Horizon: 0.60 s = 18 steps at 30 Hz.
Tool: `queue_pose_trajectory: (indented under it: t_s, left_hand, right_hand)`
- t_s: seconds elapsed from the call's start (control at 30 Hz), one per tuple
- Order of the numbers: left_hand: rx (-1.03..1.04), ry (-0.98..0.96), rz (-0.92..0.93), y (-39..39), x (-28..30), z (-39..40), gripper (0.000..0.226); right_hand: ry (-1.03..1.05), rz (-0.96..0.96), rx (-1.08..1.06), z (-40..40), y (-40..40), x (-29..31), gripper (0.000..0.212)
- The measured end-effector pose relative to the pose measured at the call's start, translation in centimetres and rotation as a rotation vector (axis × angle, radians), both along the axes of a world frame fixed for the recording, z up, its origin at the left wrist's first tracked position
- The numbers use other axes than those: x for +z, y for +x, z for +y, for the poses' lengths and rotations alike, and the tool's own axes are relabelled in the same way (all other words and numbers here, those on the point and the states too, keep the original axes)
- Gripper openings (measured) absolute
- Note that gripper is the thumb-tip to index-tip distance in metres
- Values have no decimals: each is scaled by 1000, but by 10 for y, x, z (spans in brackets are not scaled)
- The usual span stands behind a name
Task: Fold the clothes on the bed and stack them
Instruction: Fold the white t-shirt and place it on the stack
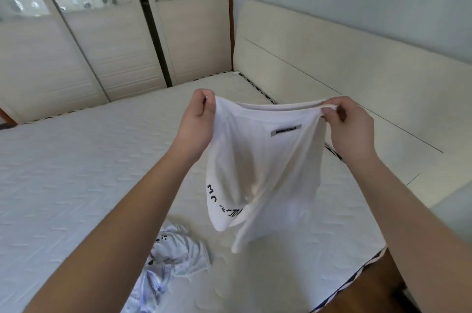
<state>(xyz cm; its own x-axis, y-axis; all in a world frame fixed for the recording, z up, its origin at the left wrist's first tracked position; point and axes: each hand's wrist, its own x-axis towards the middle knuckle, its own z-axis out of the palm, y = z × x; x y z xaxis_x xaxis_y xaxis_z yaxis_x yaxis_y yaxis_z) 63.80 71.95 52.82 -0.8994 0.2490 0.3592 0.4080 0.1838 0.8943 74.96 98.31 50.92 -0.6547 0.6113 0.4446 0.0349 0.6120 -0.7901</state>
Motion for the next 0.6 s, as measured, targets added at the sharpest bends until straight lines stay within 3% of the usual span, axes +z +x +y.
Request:
queue_pose_trajectory:
  t_s: [0.13, 0.23, 0.37, 0.47, 0.6]
  left_hand:
    - [61, 100, 0, 5, 44, 20, 19]
    - [-11, 247, 44, 4, 71, 31, 14]
    - [-66, 207, 99, -3, 80, 34, 16]
    - [-2, 41, 88, -3, 63, 34, 27]
    - [24, -444, 117, -3, 19, 27, 39]
  right_hand:
    - [-30, 112, 63, 23, -1, 41, 8]
    - [17, 214, 99, 45, -2, 69, 7]
    - [125, 241, 158, 68, -11, 81, 7]
    - [244, 128, 212, 79, -25, 62, 10]
    - [284, -13, 315, 84, -46, 16, 9]
